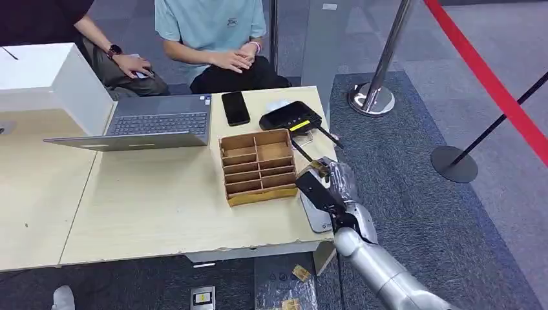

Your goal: Pass the card to the sensor for recognition and then transmit it.

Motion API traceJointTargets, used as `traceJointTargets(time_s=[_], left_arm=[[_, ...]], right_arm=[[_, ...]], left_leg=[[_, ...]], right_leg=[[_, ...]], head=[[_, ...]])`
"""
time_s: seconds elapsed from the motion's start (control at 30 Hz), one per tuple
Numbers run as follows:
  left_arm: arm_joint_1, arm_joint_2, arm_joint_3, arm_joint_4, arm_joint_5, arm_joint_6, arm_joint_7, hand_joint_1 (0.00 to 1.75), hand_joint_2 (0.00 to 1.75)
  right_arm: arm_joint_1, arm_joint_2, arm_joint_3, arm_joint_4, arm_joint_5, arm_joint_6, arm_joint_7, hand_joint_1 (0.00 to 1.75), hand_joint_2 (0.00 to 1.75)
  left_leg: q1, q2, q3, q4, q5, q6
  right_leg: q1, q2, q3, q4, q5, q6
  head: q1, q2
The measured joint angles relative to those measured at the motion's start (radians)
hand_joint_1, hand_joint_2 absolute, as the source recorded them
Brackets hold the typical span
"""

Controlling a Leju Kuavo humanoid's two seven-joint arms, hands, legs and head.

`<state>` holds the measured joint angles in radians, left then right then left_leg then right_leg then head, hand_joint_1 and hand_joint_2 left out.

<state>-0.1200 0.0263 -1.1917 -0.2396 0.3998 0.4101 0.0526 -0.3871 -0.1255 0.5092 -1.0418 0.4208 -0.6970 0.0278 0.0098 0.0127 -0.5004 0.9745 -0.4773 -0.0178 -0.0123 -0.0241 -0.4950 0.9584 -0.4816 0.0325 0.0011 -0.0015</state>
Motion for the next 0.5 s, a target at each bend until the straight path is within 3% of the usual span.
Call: traceJointTargets(time_s=[0.5], left_arm=[[0.000, 0.000, 0.011, 0.000, 0.009, 0.006, 0.006, 0.00, 1.75]], right_arm=[[0.087, 0.011, -0.090, 0.021, -0.034, 0.000, -0.058, 1.75, 1.75]], left_leg=[[0.000, 0.000, 0.000, 0.000, 0.000, 0.000]], right_leg=[[0.000, 0.000, 0.000, 0.000, 0.000, 0.000]], head=[[0.000, 0.000]])
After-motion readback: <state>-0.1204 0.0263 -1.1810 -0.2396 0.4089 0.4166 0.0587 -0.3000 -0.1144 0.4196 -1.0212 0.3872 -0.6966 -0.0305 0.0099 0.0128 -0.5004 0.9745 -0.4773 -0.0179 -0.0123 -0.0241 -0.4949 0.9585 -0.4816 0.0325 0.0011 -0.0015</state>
